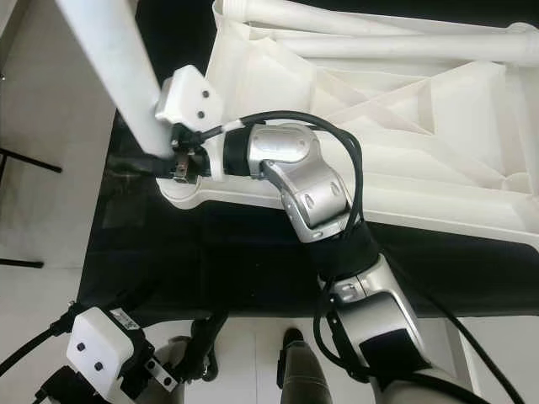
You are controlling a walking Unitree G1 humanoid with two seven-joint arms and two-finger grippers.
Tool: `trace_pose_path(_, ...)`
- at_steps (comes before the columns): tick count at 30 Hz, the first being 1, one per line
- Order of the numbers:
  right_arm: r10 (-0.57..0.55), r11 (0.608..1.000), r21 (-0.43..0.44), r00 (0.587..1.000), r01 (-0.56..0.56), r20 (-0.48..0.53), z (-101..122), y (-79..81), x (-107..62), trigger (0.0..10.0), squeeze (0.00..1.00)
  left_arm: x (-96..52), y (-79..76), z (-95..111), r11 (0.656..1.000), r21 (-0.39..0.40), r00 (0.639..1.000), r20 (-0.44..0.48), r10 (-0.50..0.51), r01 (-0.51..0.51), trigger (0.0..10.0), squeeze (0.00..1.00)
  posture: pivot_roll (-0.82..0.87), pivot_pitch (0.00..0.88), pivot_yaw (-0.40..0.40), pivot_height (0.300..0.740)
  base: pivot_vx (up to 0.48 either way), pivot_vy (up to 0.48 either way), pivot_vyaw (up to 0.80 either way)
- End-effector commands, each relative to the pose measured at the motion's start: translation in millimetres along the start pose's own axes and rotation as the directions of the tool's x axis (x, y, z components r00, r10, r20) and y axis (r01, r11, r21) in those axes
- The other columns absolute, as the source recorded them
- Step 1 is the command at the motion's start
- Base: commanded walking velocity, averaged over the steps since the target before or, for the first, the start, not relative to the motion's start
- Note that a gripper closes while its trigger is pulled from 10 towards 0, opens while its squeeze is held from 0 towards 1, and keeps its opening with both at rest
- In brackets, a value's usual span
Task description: Building children table
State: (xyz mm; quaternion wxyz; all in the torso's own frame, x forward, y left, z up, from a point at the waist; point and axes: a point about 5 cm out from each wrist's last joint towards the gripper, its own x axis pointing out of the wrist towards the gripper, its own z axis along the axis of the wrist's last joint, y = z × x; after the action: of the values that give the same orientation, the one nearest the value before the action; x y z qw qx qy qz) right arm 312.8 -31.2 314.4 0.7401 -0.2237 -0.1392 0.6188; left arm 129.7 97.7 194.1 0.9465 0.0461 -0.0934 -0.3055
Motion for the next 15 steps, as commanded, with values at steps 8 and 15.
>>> trace_pose_path(8,0.055,0.984,0.181,0.967,-0.010,-0.250,-52,6.7,-5.6,10.0,0.00,-1.1,-2.5,-6,1.000,-0.022,1.000,-0.030,-0.003,0.003,10.0,0.00,0.00,0.470,0.013,0.740,0.000,0.000,0.00)
trace_pose_path(15,0.064,0.969,0.249,0.969,-0.003,-0.240,-52,-0.9,-1.7,10.0,0.00,-1.0,-2.5,-5,1.000,-0.023,1.000,-0.029,-0.001,0.000,10.0,0.00,0.00,0.472,0.011,0.740,0.000,0.000,0.00)
